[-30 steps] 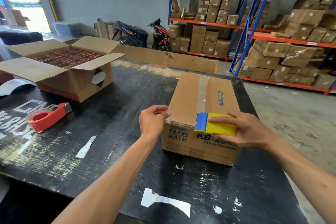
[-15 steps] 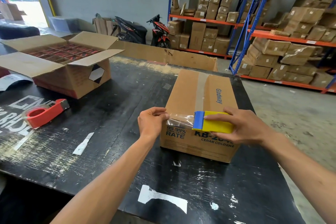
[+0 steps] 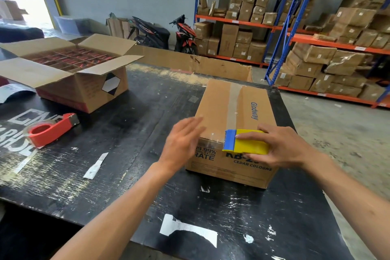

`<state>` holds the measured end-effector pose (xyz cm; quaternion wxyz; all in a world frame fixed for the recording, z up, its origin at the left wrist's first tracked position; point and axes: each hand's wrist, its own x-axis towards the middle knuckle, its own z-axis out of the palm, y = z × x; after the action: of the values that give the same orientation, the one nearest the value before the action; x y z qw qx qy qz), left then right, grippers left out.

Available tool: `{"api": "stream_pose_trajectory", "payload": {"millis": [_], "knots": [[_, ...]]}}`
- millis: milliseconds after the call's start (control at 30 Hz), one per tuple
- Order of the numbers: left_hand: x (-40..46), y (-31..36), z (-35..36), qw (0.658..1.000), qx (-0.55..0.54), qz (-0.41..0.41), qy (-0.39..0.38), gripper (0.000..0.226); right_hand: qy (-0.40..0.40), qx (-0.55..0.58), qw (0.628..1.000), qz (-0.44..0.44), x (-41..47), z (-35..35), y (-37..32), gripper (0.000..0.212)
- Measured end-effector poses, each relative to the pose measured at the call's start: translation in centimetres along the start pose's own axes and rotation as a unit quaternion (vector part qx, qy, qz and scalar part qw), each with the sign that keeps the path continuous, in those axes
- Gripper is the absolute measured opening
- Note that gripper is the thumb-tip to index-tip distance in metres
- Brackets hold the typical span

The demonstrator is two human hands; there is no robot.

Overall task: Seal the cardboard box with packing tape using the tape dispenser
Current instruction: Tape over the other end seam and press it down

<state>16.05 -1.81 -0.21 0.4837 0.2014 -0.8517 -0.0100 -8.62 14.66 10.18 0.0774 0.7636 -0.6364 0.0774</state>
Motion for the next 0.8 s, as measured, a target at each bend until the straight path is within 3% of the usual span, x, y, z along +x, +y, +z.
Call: {"api": "stream_pose_trajectory", "payload": {"millis": [67, 100, 267, 533, 800], "knots": [[-0.9, 0.4, 1.0, 0.993, -0.006, 0.102, -0.059, 0.039, -0.004, 0.003, 1.0, 0.002, 0.1, -0.1, -0.1, 0.058], [-1.3, 0.6, 1.5, 0.989, -0.011, 0.116, -0.088, 0.039, -0.005, 0.003, 1.0, 0.004, 0.1, -0.1, -0.1, 0.058], [-2.7, -0.5, 2.8, 0.981, 0.016, 0.102, -0.166, 0.056, -0.006, 0.0, 1.0, 0.014, 0.1, -0.1, -0.3, 0.057], [-3.2, -0.5, 3.0, 0.986, 0.044, 0.07, -0.144, 0.059, -0.012, 0.007, 0.999, 0.03, 0.3, -0.3, -0.4, 0.057], [-3.6, -1.3, 3.3, 0.982, 0.067, 0.052, -0.169, 0.067, -0.02, 0.013, 0.999, 0.028, 0.3, -0.6, -0.5, 0.057]]}}
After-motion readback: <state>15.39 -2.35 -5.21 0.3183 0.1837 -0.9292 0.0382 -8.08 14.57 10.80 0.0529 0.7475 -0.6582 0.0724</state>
